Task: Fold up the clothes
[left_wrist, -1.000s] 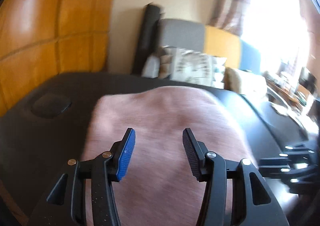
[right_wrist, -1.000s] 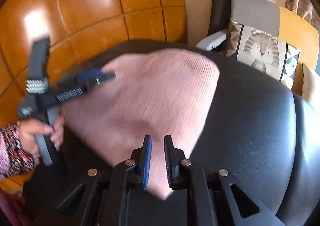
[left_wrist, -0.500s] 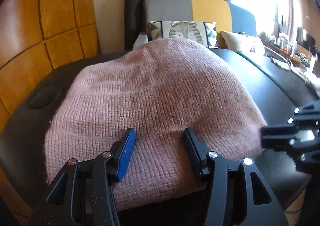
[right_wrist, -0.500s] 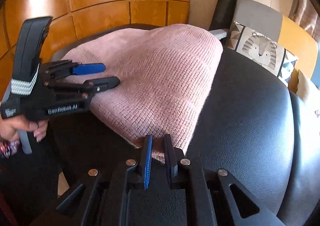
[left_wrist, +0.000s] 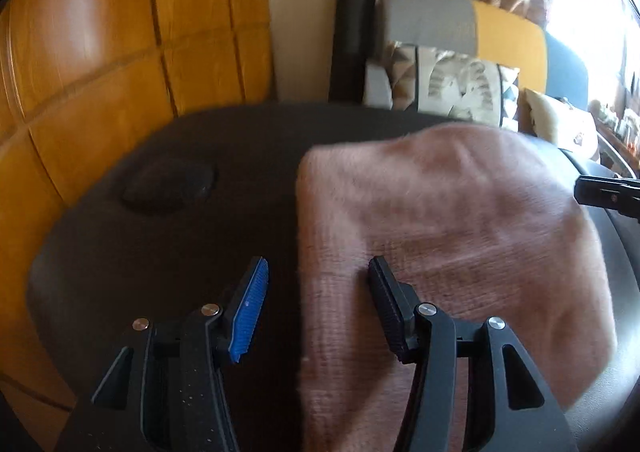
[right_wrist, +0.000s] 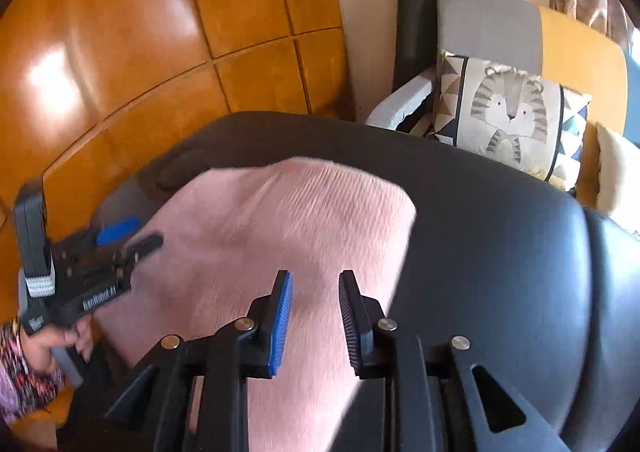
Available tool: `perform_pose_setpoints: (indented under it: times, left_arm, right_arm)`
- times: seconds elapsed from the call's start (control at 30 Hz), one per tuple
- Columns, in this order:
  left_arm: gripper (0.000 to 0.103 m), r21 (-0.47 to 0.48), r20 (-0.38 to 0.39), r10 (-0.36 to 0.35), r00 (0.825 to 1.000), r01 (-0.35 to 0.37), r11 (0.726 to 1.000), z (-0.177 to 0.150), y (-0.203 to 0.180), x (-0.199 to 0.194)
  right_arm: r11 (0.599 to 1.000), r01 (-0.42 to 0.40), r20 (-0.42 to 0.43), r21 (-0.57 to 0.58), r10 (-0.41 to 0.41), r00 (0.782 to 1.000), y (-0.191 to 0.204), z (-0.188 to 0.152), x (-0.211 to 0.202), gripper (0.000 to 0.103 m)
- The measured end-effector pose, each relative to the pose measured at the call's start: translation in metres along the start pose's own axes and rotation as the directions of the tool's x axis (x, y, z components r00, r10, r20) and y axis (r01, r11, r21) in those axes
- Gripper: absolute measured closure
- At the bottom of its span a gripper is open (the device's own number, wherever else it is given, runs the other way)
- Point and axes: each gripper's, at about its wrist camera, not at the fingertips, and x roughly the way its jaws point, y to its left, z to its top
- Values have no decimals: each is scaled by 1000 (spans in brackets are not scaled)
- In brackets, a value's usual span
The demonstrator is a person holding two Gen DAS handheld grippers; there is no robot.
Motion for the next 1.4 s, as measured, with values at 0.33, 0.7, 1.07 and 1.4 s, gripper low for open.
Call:
perform_pose_setpoints:
  times: [0.33, 0.7, 1.07, 1.4]
  left_arm:
    - [21, -194, -46, -143, 989, 131, 972, 7, 37, 1]
    - [18, -437, -43, -436, 899, 375, 817, 35, 87, 19]
    - [18, -412, -247, -551, 797, 428, 805, 27, 65, 62]
    - [12, -397, -235, -617, 751, 505, 766, 24, 64, 74]
  right_arm:
    - [998, 30, -18, 48, -29, 999, -8, -6, 29, 78]
    - [900, -131, -100, 416, 188, 977, -66, -24, 8, 58]
    - [752, -266, -99, 602, 402, 911, -92, -35, 38, 44]
    - [638, -363, -75, 679, 552, 830, -102, -44, 66, 32]
